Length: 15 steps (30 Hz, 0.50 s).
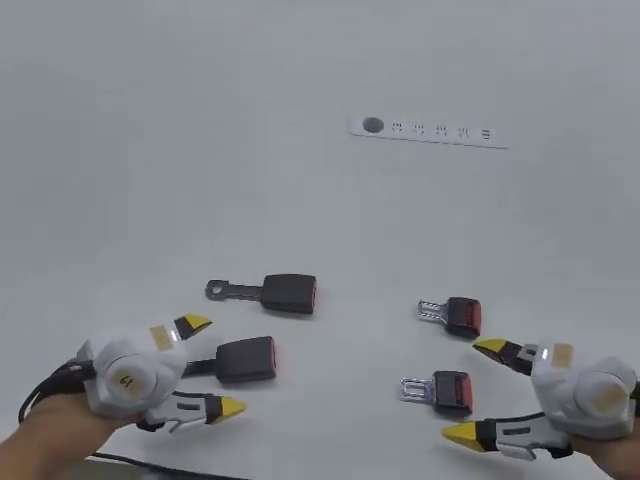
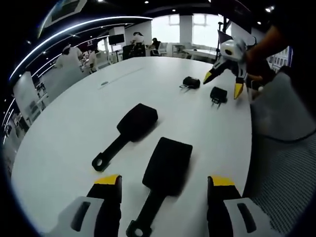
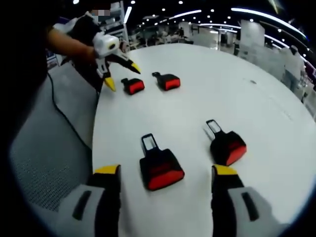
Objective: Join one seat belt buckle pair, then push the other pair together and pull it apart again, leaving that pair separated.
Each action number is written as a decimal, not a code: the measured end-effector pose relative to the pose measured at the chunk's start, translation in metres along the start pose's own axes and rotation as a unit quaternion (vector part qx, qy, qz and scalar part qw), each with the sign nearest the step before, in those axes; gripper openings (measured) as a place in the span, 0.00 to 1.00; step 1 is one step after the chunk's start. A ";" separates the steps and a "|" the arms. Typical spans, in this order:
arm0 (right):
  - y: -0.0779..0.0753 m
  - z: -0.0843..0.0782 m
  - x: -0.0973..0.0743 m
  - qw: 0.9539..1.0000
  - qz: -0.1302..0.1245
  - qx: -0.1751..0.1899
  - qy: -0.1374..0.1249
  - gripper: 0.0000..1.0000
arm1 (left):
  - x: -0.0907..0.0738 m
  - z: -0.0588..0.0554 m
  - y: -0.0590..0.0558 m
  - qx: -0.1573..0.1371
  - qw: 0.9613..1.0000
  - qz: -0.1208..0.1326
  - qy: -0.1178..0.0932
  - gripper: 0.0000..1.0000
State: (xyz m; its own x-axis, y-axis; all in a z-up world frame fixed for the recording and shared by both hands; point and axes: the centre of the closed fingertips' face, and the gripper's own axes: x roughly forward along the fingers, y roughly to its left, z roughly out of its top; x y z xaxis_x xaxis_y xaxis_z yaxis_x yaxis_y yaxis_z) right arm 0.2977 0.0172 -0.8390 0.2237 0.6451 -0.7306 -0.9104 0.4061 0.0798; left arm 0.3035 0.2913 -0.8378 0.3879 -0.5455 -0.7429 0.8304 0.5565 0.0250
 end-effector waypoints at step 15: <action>-0.002 -0.009 0.011 0.999 0.031 -0.023 0.031 0.61 | 0.016 -0.005 0.007 0.006 0.999 -0.031 0.013 0.67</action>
State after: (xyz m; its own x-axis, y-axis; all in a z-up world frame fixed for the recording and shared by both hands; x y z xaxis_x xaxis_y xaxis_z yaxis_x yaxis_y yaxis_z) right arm 0.2992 0.0176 -0.8527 0.1462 0.6258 -0.7662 -0.9368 0.3365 0.0962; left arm 0.3128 0.2897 -0.8529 0.3248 -0.5623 -0.7604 0.8574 0.5144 -0.0142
